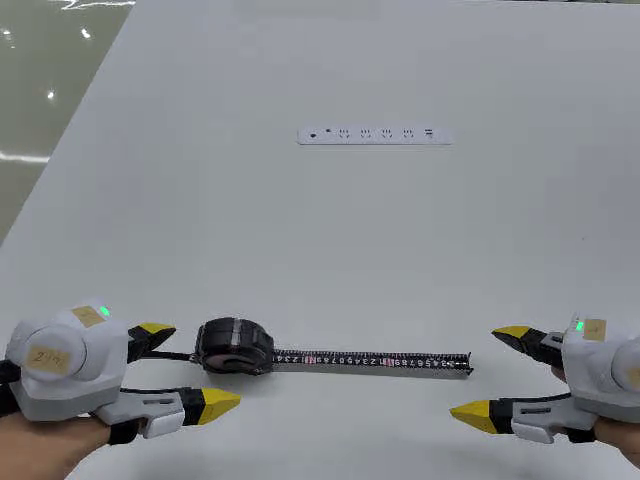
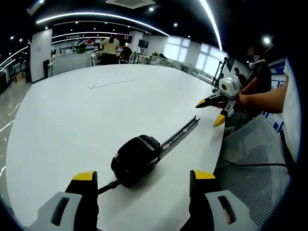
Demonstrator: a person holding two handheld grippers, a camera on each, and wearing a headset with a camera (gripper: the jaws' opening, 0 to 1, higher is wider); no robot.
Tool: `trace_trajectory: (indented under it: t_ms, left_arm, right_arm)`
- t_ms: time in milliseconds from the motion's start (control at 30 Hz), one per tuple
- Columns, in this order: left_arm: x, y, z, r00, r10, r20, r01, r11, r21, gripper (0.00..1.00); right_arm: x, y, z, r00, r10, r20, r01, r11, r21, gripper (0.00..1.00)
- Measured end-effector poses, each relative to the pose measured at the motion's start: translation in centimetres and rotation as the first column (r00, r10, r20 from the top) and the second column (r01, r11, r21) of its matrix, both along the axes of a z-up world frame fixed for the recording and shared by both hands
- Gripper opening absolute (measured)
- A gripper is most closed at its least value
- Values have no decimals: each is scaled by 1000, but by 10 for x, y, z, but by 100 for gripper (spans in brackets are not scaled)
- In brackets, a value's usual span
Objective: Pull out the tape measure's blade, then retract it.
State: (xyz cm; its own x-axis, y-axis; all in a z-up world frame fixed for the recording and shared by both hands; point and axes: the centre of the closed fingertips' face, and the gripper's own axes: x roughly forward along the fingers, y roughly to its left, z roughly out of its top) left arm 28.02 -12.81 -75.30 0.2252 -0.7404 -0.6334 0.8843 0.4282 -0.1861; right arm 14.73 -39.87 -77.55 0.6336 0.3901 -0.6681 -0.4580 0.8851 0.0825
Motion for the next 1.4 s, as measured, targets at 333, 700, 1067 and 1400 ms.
trace_trajectory:
  t_ms: [333,700,1067,1400]
  left_arm:
    - [-2,1,0,999,30,-19,-31,999,-15,79]
    - [-4,8,2,996,84,-29,-85,996,-33,81]
    - [-8,16,12,988,151,-40,-154,986,-64,84]
    - [-12,25,19,979,198,-43,-201,976,-82,86]
  right_arm:
    - [-4,-6,0,1000,-12,-6,12,1000,-9,79]
    - [-15,-7,5,999,-47,-12,47,999,-2,81]
    - [-22,-5,13,996,-88,-2,88,996,17,85]
    - [-28,-6,18,994,-108,-1,108,994,21,86]
